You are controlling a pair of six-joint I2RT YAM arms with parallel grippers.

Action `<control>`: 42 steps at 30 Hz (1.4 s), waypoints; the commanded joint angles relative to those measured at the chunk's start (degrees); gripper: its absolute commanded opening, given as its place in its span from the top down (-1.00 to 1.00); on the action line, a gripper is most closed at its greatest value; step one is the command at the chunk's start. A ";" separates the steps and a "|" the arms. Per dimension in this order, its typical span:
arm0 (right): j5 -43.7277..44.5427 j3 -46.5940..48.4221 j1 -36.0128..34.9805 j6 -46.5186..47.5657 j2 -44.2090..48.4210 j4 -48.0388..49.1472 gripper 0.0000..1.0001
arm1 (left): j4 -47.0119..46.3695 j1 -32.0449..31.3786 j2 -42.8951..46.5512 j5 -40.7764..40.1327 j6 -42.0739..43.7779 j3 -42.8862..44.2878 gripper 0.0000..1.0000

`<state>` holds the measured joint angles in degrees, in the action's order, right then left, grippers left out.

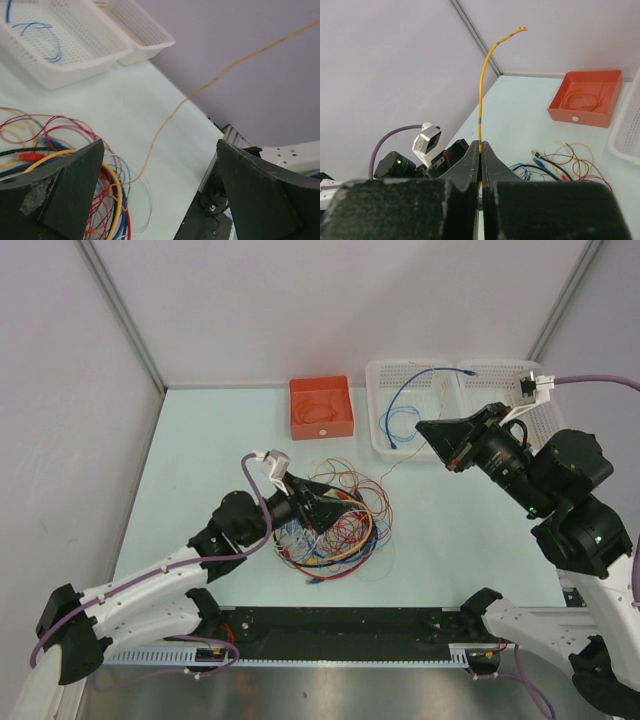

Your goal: Untangle the cables

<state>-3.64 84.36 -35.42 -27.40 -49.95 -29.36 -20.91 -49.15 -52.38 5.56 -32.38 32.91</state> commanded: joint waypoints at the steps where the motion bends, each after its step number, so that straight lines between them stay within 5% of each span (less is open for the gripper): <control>1: -2.07 1.51 -0.26 -1.96 -1.20 0.10 1.00 | -14.24 -3.40 0.10 4.54 2.31 -1.27 -0.99; 10: -4.36 1.51 -1.75 -4.95 -2.08 0.54 1.00 | -15.22 -10.53 -12.56 2.18 11.72 7.78 -0.91; 20: -3.22 1.34 -5.71 -5.74 -1.46 -1.84 1.00 | -11.09 -10.44 -19.69 -14.17 15.59 12.79 -0.56; 23: -1.90 0.46 -6.68 -5.39 -0.76 -1.92 1.00 | -9.42 -10.44 -20.31 -17.24 15.59 13.85 -0.03; 26: -1.20 -0.16 -7.38 -4.86 -0.41 -2.36 1.00 | -6.88 -9.74 -19.61 -17.78 13.24 15.69 0.85; 29: 0.73 -1.03 -7.65 -3.98 0.03 -3.33 0.98 | -1.10 -8.95 -18.38 -16.90 11.82 20.17 1.00; 31: 3.63 -1.56 -7.65 -3.37 0.30 -4.99 0.10 | 3.04 -8.60 -17.24 -16.64 11.12 24.72 1.00; 33: 8.62 -1.74 -7.65 -2.49 0.21 -7.36 -0.44 | 11.12 -7.29 -16.09 -16.73 7.70 27.55 1.00; 36: 12.60 -3.84 -7.56 -0.82 0.99 -8.34 -0.66 | 16.60 -3.51 -11.18 -14.89 0.49 28.10 1.00; 42: 4.35 -12.63 -7.91 -0.11 2.49 -0.79 -0.67 | 18.08 2.74 -2.82 -7.85 -6.55 27.11 0.99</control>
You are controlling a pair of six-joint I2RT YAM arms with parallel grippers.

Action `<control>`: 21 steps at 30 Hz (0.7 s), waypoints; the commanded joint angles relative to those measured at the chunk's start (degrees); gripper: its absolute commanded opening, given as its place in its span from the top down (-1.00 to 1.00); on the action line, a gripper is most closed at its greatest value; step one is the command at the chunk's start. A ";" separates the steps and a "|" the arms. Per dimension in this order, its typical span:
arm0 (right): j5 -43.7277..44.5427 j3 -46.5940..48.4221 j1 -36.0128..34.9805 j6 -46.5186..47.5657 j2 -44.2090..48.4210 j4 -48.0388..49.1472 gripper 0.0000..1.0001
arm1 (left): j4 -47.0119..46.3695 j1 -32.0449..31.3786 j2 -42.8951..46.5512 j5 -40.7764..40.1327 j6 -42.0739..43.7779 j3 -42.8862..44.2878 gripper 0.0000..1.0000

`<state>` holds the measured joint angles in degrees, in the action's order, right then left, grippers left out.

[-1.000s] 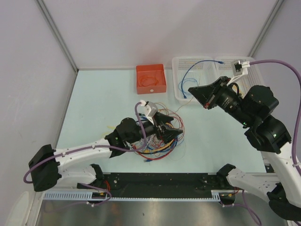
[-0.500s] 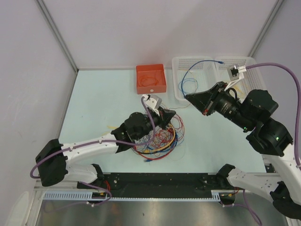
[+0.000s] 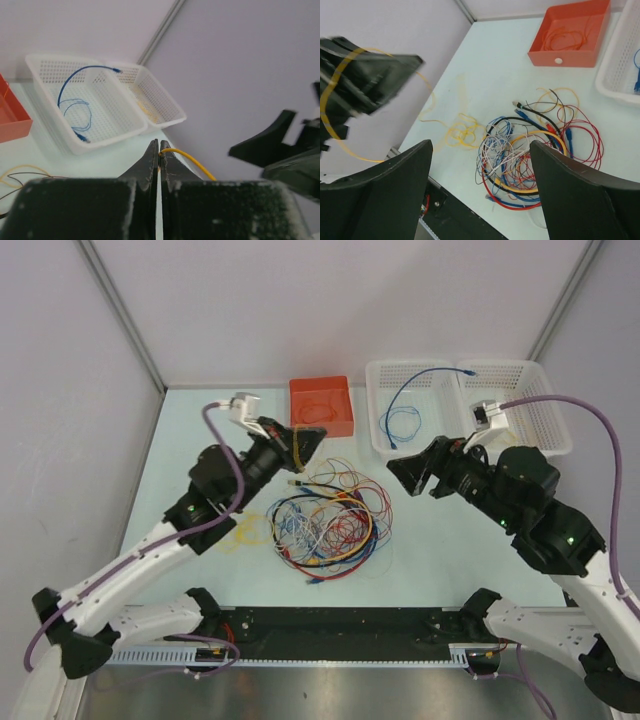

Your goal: Untangle the cables

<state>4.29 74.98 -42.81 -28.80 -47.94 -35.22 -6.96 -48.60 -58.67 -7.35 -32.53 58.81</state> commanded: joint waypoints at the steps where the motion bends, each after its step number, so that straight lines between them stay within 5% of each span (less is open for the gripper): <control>1: -3.68 -3.87 -0.78 1.11 0.40 5.95 -0.66 | 5.19 2.45 3.48 5.50 -6.31 2.01 1.00; 21: -8.60 -7.30 -11.33 5.50 -5.84 21.42 -0.50 | 2.48 2.72 0.58 17.19 -10.97 4.12 1.00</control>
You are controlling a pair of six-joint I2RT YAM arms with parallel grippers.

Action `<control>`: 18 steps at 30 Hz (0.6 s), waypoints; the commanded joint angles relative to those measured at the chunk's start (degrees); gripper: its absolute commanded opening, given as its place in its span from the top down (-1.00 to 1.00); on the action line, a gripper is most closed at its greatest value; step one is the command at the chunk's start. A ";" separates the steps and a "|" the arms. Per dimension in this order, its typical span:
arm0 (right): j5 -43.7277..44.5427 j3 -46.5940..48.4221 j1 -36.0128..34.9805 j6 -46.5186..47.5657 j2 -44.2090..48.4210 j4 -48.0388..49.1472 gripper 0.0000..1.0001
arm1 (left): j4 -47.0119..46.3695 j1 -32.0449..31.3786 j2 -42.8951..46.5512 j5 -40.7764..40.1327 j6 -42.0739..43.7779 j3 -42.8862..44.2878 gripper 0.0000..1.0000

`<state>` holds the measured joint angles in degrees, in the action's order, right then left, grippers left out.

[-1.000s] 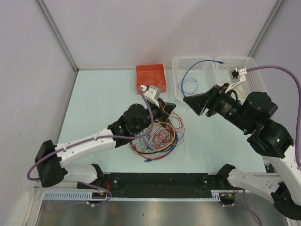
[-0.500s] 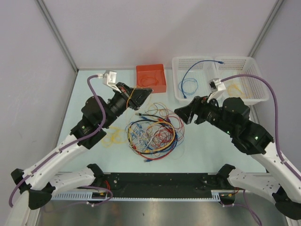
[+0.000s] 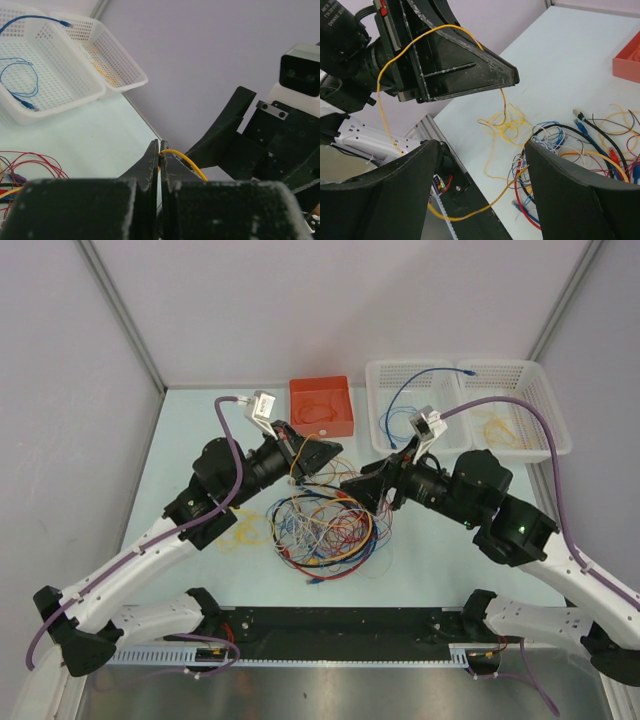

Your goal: Untangle the cables

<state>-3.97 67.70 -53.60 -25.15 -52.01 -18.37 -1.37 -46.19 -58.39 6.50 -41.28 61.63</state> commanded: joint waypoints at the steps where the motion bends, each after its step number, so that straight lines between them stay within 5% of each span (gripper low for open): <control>1: 0.01 -0.46 -0.62 2.12 -2.13 5.01 -0.50 | -3.29 0.32 0.38 4.12 -2.49 1.22 1.00; 9: 0.10 -2.49 -0.98 2.56 -5.99 13.09 -0.40 | -4.52 0.32 0.82 6.06 -3.81 0.25 1.00; 12: 0.98 -3.19 -0.98 2.65 -7.23 15.99 0.03 | -4.44 0.31 1.17 6.24 -4.07 -0.28 0.99; 13: 1.15 -3.36 -1.06 2.56 -7.14 17.30 0.38 | -4.35 0.32 1.26 6.24 -4.07 -0.45 1.00; 16: 3.08 -4.16 -1.24 2.65 -5.92 17.76 1.00 | -3.74 0.23 1.87 5.63 -3.81 -1.42 1.00; 18: 6.49 -4.16 -1.15 2.91 -4.77 16.53 1.00 | -1.98 0.32 2.92 3.17 -1.45 -1.77 0.57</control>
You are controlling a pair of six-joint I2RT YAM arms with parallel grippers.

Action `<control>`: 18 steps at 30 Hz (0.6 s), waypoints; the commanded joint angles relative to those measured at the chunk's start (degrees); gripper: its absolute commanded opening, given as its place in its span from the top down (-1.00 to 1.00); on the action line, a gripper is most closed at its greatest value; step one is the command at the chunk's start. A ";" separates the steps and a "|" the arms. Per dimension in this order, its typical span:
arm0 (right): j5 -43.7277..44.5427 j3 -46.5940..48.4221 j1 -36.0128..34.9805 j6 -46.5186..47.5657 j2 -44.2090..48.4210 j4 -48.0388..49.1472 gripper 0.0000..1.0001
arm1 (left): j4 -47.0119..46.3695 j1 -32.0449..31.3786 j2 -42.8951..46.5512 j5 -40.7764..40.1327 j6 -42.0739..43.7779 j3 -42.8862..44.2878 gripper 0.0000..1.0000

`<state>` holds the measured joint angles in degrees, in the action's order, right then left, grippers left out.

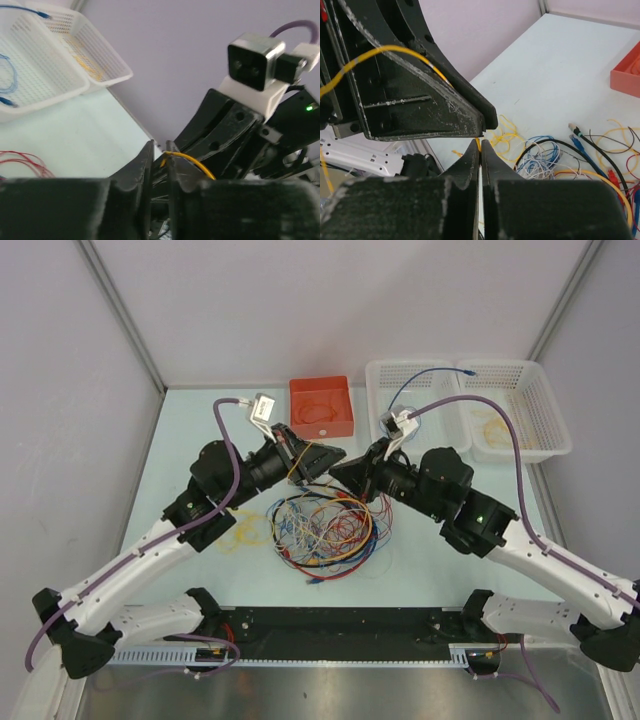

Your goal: Untangle the cables

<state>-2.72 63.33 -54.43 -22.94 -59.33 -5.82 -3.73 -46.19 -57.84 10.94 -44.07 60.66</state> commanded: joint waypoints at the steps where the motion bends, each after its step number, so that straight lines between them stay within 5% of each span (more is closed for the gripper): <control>1: 6.66 0.21 -0.06 0.70 4.38 2.59 1.00 | 2.30 0.23 2.82 -2.23 2.58 -0.72 0.32; 2: 9.03 0.21 0.20 0.79 5.44 1.79 1.00 | 3.28 0.31 3.26 -5.20 5.11 -0.64 -0.11; 5: 12.38 0.39 2.83 0.70 9.93 -0.67 1.00 | 9.86 0.23 5.46 -13.10 9.34 -0.28 -0.66; 8: 12.74 2.14 8.10 0.70 12.39 -3.92 1.00 | 13.04 0.32 7.65 -17.61 12.07 -1.42 -0.91; 18: 19.59 11.73 28.31 0.79 6.79 -14.56 1.00 | 25.61 0.32 9.50 -34.23 11.03 -4.15 -0.99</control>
<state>11.57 71.88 -32.84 -22.37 -49.08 -16.10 15.66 -46.13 -48.73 -15.38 -33.82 58.02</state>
